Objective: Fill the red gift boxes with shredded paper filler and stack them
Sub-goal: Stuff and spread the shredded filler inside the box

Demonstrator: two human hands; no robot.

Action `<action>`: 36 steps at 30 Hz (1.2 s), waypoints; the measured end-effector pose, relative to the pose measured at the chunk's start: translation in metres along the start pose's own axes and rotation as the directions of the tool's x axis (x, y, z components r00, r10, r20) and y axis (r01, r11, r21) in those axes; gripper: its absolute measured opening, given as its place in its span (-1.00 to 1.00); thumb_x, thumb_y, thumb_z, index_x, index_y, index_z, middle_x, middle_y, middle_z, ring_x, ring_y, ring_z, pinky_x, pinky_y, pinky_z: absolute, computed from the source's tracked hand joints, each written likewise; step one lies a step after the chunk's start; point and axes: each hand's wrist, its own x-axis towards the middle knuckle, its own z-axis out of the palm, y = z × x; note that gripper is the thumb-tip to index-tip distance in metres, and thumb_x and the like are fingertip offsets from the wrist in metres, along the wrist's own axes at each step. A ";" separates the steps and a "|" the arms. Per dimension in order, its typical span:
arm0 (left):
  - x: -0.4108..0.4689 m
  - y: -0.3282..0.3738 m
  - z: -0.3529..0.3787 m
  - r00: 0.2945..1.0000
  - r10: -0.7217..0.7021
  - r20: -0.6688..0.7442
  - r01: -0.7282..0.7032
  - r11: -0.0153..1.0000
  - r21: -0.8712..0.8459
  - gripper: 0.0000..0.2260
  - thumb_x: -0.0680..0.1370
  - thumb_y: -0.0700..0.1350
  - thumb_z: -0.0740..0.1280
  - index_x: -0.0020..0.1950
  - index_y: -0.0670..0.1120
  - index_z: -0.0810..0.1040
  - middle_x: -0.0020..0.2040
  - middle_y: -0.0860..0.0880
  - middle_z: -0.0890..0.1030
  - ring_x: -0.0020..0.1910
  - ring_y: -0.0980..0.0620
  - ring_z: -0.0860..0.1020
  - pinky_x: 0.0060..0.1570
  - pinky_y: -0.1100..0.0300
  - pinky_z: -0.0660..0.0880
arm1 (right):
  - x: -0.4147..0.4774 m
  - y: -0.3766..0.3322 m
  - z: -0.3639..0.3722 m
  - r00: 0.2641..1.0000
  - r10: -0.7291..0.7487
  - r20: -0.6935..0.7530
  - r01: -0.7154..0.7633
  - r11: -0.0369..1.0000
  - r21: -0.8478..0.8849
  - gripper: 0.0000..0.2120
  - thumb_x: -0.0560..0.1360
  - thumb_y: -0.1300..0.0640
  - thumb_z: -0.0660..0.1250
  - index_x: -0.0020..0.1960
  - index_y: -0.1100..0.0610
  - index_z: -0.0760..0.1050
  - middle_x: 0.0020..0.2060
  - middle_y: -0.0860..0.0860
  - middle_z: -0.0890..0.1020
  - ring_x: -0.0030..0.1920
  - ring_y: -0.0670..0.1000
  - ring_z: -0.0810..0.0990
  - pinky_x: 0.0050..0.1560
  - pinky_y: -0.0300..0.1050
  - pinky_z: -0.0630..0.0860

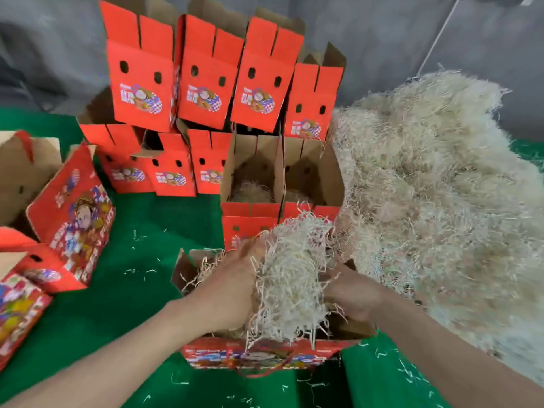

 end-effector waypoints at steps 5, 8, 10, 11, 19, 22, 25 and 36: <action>-0.013 -0.020 -0.013 0.993 0.055 0.103 -0.060 0.997 0.048 -0.45 0.39 -0.16 0.43 0.36 -0.01 0.36 0.28 0.12 0.32 0.17 0.24 0.30 0.13 0.61 0.15 | 0.017 0.022 0.015 0.992 -0.091 -0.091 0.083 0.993 -0.089 -0.62 0.39 0.42 0.25 0.07 0.05 0.54 -0.23 -0.12 0.67 -0.10 -0.06 0.63 -0.11 -0.29 0.49; -0.018 -0.037 -0.032 0.983 -0.064 0.174 0.054 0.997 0.063 -0.40 0.40 -0.04 0.47 0.37 -0.03 0.31 0.34 0.05 0.34 0.13 0.22 0.27 0.02 0.52 0.13 | 0.018 0.031 0.010 0.984 -0.059 -0.170 0.031 0.986 -0.164 -0.60 0.41 0.53 0.16 0.00 0.09 0.51 -0.23 0.13 0.61 -0.24 -0.04 0.61 -0.26 -0.23 0.46; -0.017 -0.039 -0.034 0.940 -0.118 0.320 0.126 0.992 -0.002 -0.18 0.33 0.22 0.45 0.47 0.01 0.16 0.44 0.12 0.23 0.25 0.21 0.24 0.20 0.40 0.09 | 0.020 0.030 0.015 0.985 -0.112 -0.131 0.094 0.986 -0.139 -0.65 0.43 0.47 0.26 -0.10 0.01 0.51 -0.25 -0.02 0.62 -0.28 -0.18 0.57 -0.25 -0.29 0.49; -0.015 -0.034 -0.034 0.902 -0.132 0.411 0.168 0.984 -0.052 -0.09 0.29 0.36 0.38 0.50 0.02 0.10 0.44 0.18 0.16 0.30 0.22 0.19 0.25 0.35 0.07 | 0.020 0.026 0.020 0.987 -0.134 -0.090 0.121 0.984 -0.129 -0.66 0.43 0.45 0.29 -0.12 -0.01 0.51 -0.27 -0.12 0.62 -0.29 -0.24 0.55 -0.23 -0.33 0.48; 0.012 -0.027 0.000 0.949 -0.200 0.245 0.180 0.978 0.102 -0.74 0.42 -0.01 0.38 0.00 -0.14 0.53 0.03 -0.05 0.57 -0.03 0.03 0.54 -0.08 0.20 0.45 | 0.017 0.020 0.013 0.999 -0.016 -0.035 0.022 0.985 0.171 -0.65 0.37 0.40 0.34 -0.01 -0.01 0.46 -0.16 -0.07 0.56 -0.12 -0.05 0.57 0.01 -0.15 0.47; 0.009 -0.041 -0.004 0.955 -0.217 0.203 0.167 0.957 0.238 -0.48 0.46 0.11 0.34 0.32 -0.15 0.42 0.33 -0.05 0.43 0.29 -0.03 0.39 0.13 0.20 0.35 | 0.018 0.032 -0.006 0.980 0.115 -0.161 -0.085 0.980 0.179 -0.74 0.41 0.36 0.30 0.04 0.12 0.45 -0.15 -0.10 0.44 -0.06 -0.05 0.40 0.22 -0.01 0.22; 0.011 -0.042 -0.003 0.949 -0.230 0.216 0.177 0.955 0.239 -0.41 0.48 0.07 0.33 0.44 -0.12 0.29 0.43 -0.04 0.33 0.38 0.00 0.30 0.26 0.23 0.27 | 0.022 0.038 -0.011 0.964 0.148 -0.222 -0.102 0.973 0.209 -0.51 0.44 0.28 0.31 0.35 0.20 0.32 -0.10 -0.07 0.48 -0.04 -0.06 0.41 0.19 0.03 0.26; 0.023 -0.018 0.007 0.878 -0.307 0.367 0.378 0.916 -0.138 -0.36 0.39 -0.05 0.48 0.39 -0.06 0.28 0.31 0.08 0.42 0.18 0.24 0.44 0.00 0.44 0.29 | 0.042 0.029 0.013 0.996 0.092 -0.006 -0.091 0.994 0.065 -0.41 0.32 0.41 0.41 0.29 0.24 0.32 0.04 0.14 0.52 -0.04 0.02 0.54 -0.08 -0.19 0.52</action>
